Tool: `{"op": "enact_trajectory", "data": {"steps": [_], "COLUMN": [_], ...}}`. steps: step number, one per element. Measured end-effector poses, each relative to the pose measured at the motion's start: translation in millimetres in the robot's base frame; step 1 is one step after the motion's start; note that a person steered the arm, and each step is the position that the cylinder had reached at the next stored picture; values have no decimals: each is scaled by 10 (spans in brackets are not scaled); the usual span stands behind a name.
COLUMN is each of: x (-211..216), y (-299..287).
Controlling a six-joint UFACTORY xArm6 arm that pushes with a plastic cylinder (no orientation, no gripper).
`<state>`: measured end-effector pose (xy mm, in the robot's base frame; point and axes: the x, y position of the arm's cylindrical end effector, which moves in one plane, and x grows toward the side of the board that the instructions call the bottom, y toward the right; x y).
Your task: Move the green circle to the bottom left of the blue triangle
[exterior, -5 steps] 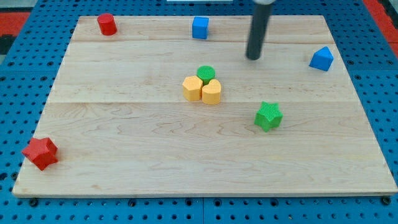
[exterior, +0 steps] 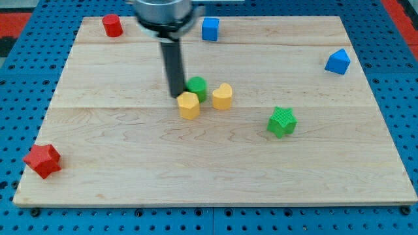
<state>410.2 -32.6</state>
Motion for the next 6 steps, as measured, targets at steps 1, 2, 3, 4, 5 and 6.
{"op": "enact_trajectory", "data": {"steps": [1, 2, 3, 4, 5, 6], "x": [-111, -150, -282, -665, -347, -9], "y": [423, 800, 1124, 1317, 1395, 1443]}}
